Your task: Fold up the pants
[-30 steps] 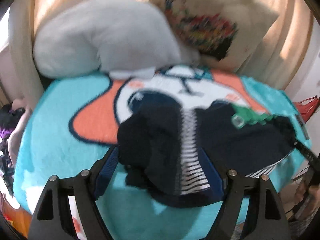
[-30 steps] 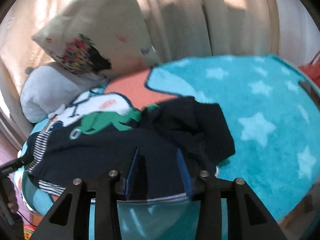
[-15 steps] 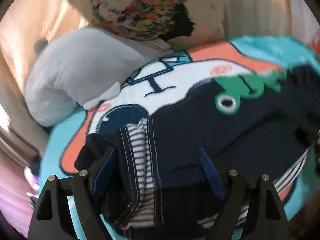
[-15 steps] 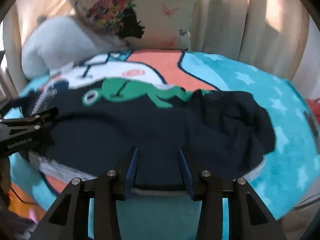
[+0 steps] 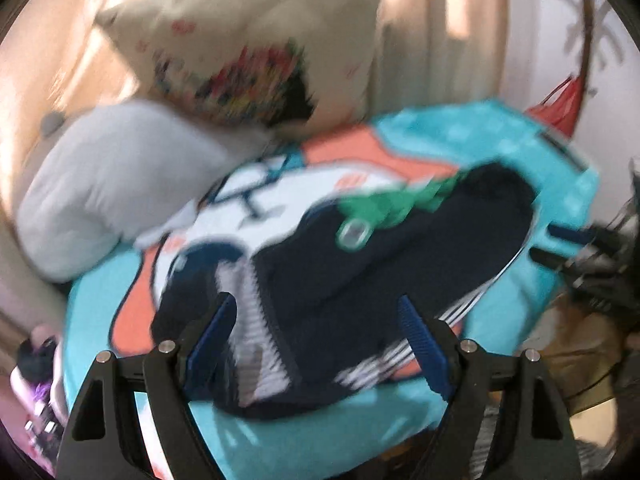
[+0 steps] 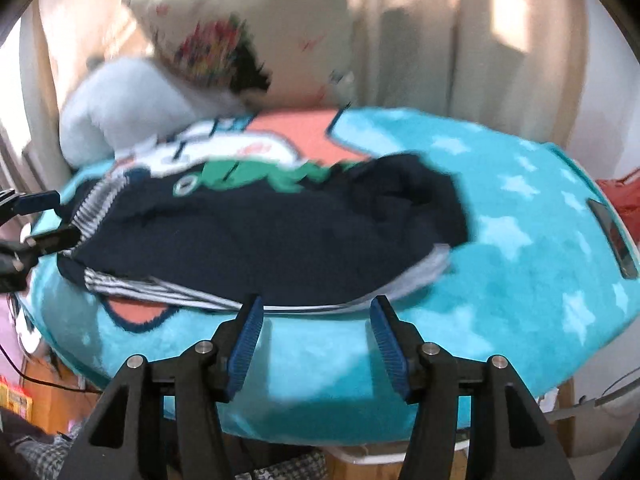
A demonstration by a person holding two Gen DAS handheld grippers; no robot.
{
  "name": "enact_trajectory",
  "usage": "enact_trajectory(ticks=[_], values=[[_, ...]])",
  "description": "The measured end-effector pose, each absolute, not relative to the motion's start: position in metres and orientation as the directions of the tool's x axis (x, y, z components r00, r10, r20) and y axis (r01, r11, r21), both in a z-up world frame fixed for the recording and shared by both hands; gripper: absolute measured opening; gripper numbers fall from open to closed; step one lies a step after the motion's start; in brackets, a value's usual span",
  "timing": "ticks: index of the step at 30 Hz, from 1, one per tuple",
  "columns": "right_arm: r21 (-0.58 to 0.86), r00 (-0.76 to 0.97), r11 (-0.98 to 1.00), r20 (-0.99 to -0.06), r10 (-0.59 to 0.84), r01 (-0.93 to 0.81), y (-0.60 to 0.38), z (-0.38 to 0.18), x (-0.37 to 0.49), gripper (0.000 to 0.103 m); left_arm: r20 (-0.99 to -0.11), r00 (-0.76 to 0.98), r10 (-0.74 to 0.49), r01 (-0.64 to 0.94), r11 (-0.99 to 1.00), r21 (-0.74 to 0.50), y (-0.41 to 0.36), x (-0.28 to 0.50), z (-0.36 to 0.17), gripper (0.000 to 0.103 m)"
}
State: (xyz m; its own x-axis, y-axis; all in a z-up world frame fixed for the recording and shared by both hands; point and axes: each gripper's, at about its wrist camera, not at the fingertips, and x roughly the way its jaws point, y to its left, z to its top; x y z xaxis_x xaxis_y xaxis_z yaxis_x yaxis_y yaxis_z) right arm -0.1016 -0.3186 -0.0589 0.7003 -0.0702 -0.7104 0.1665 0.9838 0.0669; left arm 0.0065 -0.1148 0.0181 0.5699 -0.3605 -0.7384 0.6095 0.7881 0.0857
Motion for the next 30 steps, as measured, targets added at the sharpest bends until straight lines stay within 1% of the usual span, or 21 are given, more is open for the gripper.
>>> enact_trajectory(ticks=[3, 6, 8, 11, 15, 18, 20, 26, 29, 30], values=[[0.117, 0.745, 0.968, -0.660, -0.092, 0.223, -0.342, -0.051, -0.118, 0.064, -0.719, 0.531, -0.448, 0.662, 0.749, 0.021, -0.148, 0.024, 0.041, 0.083], [0.236, 0.764, 0.938, -0.643, -0.044, 0.253, -0.367, -0.053, -0.118, 0.067, -0.719, 0.442, -0.536, 0.731, 0.680, -0.058, -0.192, 0.043, 0.050, 0.084], [0.291, 0.769, 0.918, -0.639, -0.024, 0.270, -0.377, -0.056, -0.114, 0.067, -0.741, 0.347, -0.575, 0.772, 0.624, -0.123, -0.228, 0.058, 0.046, 0.084], [0.344, 0.780, 0.896, -0.625, -0.005, 0.281, -0.387, -0.061, -0.107, 0.068, -0.765, 0.236, -0.600, 0.806, 0.560, -0.191, -0.274, 0.071, 0.032, 0.084], [0.359, 0.780, 0.890, -0.625, 0.006, 0.281, -0.391, -0.069, -0.096, 0.068, -0.793, 0.150, -0.591, 0.832, 0.508, -0.222, -0.332, 0.081, 0.004, 0.084], [0.384, 0.787, 0.883, -0.616, 0.028, 0.269, -0.395, -0.076, -0.089, 0.068, -0.805, 0.122, -0.581, 0.833, 0.501, -0.236, -0.355, 0.086, -0.013, 0.084], [0.381, 0.787, 0.885, -0.617, 0.026, 0.269, -0.394, -0.080, -0.085, 0.068, -0.815, 0.098, -0.571, 0.835, 0.492, -0.244, -0.364, 0.089, -0.025, 0.084], [0.365, 0.784, 0.895, -0.621, 0.029, 0.256, -0.385, -0.087, -0.068, 0.068, -0.856, 0.063, -0.513, 0.870, 0.448, -0.205, -0.382, 0.091, -0.051, 0.084], [0.358, 0.790, 0.897, -0.613, 0.016, 0.260, -0.381, -0.089, -0.061, 0.068, -0.873, -0.009, -0.488, 0.870, 0.427, -0.247, -0.391, 0.096, -0.064, 0.084], [0.356, 0.792, 0.897, -0.610, 0.011, 0.261, -0.380, -0.090, -0.059, 0.068, -0.873, -0.045, -0.485, 0.868, 0.414, -0.275, -0.393, 0.097, -0.068, 0.081]])
